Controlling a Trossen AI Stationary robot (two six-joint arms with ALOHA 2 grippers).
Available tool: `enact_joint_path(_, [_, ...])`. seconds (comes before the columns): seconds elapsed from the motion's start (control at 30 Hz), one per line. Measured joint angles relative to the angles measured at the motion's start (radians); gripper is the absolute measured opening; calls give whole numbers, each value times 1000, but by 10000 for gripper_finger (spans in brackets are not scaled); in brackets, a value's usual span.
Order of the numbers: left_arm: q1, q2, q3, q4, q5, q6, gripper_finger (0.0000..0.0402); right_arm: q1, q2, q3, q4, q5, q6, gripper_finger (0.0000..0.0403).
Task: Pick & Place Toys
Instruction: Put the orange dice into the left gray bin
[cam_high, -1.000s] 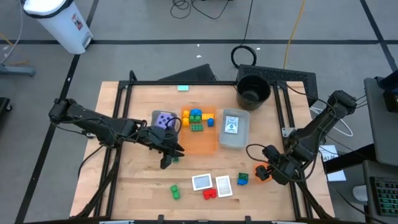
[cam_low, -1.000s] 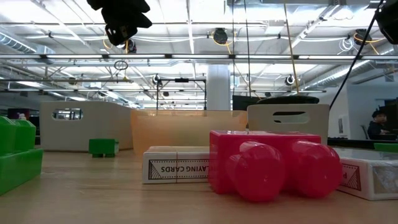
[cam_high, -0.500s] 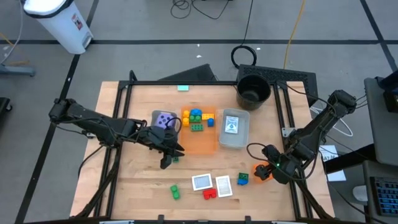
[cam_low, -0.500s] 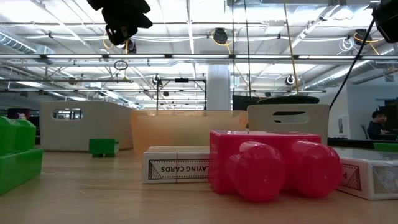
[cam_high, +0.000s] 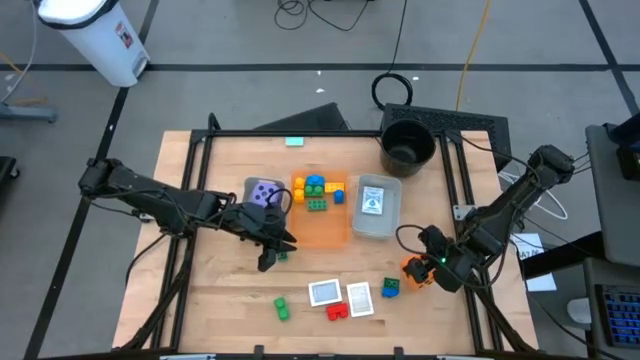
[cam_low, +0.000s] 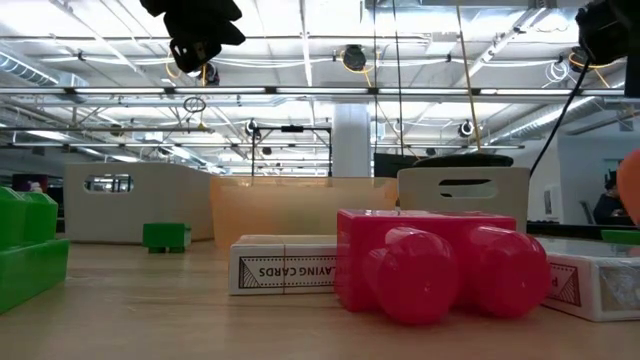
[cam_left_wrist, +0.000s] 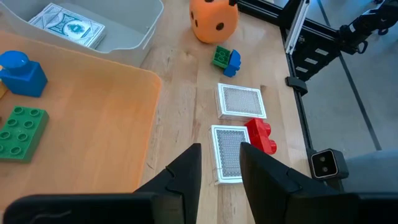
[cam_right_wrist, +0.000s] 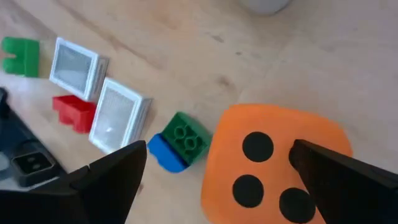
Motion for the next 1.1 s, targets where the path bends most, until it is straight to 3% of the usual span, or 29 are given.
enact_joint_path(0.37, [1,0,0,0,-10,-10,113,-6,19,128,-193,-2,24,398])
enact_joint_path(0.73, [1,0,0,0,-33,-11,113,-12,231,270,-322,-96,-91,399])
enact_joint_path(1.1, [1,0,0,-1,-33,5,113,-8,265,286,-297,-148,-140,396])
